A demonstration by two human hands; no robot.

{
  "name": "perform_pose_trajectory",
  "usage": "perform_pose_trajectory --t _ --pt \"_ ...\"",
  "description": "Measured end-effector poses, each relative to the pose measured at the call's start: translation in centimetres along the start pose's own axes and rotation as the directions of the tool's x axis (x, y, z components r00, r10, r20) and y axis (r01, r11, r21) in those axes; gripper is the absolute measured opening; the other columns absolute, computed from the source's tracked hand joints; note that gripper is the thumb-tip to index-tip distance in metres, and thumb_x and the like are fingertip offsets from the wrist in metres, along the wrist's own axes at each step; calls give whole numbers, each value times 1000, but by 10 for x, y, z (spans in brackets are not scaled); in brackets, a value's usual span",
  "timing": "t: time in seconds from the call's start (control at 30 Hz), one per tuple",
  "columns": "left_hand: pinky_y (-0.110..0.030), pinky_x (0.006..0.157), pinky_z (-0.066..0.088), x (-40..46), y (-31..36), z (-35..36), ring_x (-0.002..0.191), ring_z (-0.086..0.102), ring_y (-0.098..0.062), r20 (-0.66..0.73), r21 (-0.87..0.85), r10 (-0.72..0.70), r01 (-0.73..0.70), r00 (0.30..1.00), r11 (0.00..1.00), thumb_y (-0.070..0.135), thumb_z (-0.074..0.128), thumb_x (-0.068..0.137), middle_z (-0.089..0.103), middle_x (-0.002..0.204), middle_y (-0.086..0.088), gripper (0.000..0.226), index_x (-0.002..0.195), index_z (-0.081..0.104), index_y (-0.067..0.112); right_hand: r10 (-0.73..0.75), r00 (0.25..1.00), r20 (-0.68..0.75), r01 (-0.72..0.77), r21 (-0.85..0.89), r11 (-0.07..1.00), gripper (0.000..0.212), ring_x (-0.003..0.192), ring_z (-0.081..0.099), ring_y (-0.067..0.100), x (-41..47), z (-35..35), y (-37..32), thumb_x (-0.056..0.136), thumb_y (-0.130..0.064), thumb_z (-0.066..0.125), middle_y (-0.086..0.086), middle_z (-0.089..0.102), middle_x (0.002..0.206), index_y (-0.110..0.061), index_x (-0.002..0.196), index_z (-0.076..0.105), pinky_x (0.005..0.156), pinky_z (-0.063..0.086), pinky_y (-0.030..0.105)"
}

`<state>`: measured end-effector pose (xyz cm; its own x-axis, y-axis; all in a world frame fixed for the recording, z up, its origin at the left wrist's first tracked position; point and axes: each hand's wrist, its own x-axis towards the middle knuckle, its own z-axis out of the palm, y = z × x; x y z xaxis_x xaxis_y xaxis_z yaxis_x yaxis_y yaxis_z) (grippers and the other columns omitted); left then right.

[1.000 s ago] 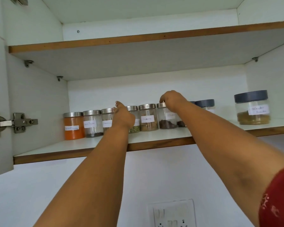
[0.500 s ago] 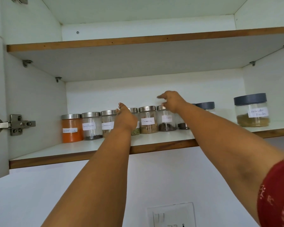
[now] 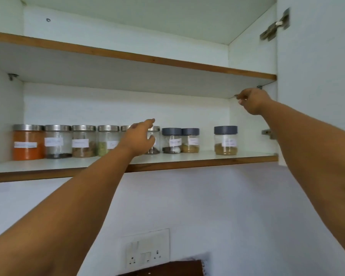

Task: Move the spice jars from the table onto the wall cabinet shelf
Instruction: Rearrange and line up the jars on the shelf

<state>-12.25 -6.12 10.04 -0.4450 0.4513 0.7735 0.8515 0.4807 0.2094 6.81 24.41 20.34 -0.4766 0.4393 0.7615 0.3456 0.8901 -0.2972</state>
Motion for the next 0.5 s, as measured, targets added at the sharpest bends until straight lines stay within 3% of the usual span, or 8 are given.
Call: perform_pose_trajectory --t 0.13,0.3,0.37,0.5 --pt "-40 108 37 11 64 31 132 45 -26 -78 -51 23 -27 997 998 23 52 95 55 139 -3 50 144 41 19 -9 984 180 32 -129 991 37 131 45 29 -4 -10 32 98 -20 54 12 50 143 -9 133 58 110 33 33" --pt "-39 104 39 32 137 82 133 41 -26 30 137 93 -96 995 986 28 51 95 51 139 -3 43 137 47 18 -160 925 345 212 -118 970 46 132 45 27 -4 22 58 99 -29 52 10 47 145 -11 142 48 110 33 36" --pt "-39 99 41 33 149 105 127 45 -27 97 228 -12 -11 995 974 31 48 96 52 135 -6 40 133 50 16 -229 898 376 261 -38 964 47 131 45 26 -2 41 62 100 -31 51 9 46 145 -15 143 45 108 35 37" --pt "-33 73 42 22 153 137 89 54 -23 169 369 -313 235 934 899 40 31 97 64 106 -8 43 112 64 16 -340 869 359 329 94 940 37 121 52 26 7 75 63 99 -20 53 10 55 135 -18 135 51 98 41 31"
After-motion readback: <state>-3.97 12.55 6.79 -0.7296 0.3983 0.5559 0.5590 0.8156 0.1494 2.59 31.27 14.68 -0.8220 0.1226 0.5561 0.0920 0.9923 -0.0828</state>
